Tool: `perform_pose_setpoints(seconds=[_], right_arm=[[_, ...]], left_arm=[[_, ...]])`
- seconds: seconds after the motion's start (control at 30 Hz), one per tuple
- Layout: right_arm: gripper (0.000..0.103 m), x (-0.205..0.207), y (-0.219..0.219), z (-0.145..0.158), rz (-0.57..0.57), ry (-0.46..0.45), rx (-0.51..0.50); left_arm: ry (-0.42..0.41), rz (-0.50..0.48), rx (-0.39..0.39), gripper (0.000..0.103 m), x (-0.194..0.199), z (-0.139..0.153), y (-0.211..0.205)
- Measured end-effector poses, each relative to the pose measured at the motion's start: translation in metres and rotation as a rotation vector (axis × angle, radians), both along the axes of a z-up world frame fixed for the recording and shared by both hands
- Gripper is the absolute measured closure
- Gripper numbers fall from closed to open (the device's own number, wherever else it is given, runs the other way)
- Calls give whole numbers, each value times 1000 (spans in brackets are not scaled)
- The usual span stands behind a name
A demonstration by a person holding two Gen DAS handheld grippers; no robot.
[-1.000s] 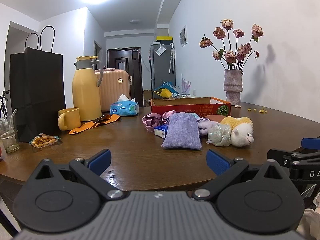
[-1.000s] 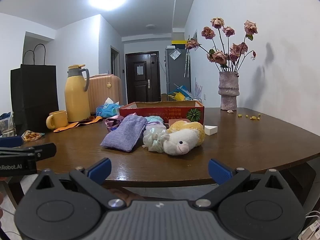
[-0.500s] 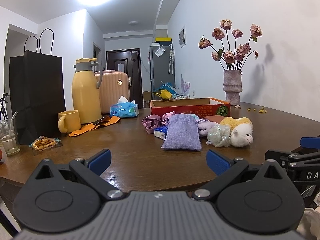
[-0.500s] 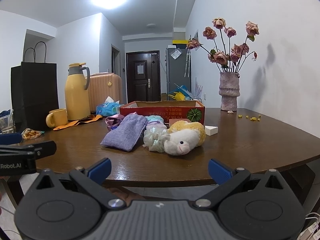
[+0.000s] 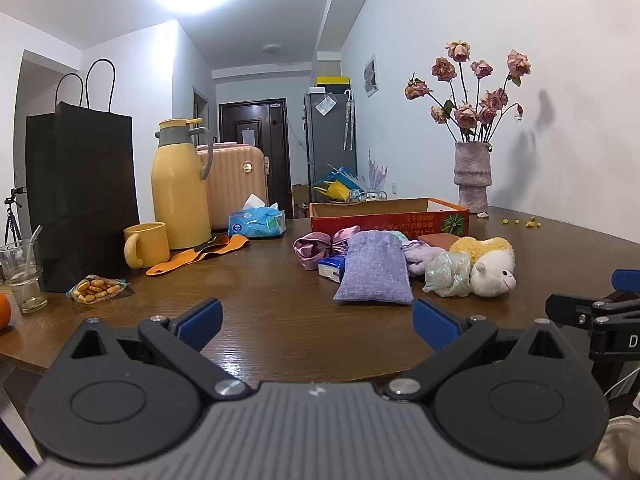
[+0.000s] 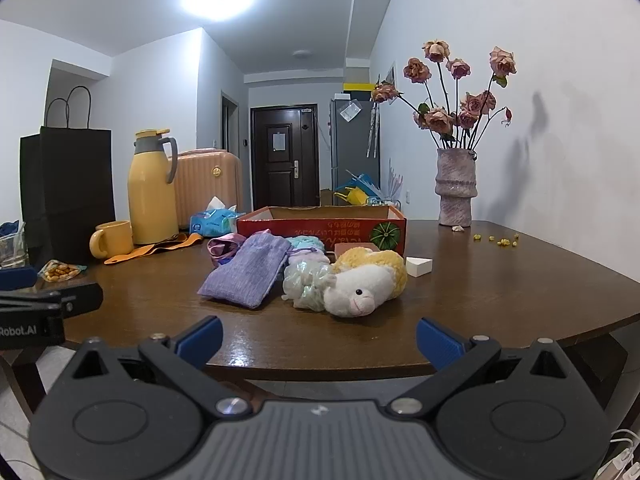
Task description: Organize soft objects
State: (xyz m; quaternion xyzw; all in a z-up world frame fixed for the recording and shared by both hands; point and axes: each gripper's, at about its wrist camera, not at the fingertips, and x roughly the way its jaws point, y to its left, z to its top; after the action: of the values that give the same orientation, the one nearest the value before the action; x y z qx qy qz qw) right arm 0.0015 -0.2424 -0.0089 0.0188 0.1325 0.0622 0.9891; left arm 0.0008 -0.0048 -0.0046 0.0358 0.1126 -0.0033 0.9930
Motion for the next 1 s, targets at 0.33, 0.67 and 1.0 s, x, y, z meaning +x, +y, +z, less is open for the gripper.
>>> perform_pose_setpoints(seconds=[0.33,0.67,1.0], right_arm=[[0,1,-3,3,-3,-9,1],[0,-2,0,6,10,-24,-16],[0,-2,-5,5,12,-25,-4]], left_arm=[[-2,4,0,0,1,1,1],[-25,9,0,0,-5,3,5],[1,-1,-4,0,0,0,4]])
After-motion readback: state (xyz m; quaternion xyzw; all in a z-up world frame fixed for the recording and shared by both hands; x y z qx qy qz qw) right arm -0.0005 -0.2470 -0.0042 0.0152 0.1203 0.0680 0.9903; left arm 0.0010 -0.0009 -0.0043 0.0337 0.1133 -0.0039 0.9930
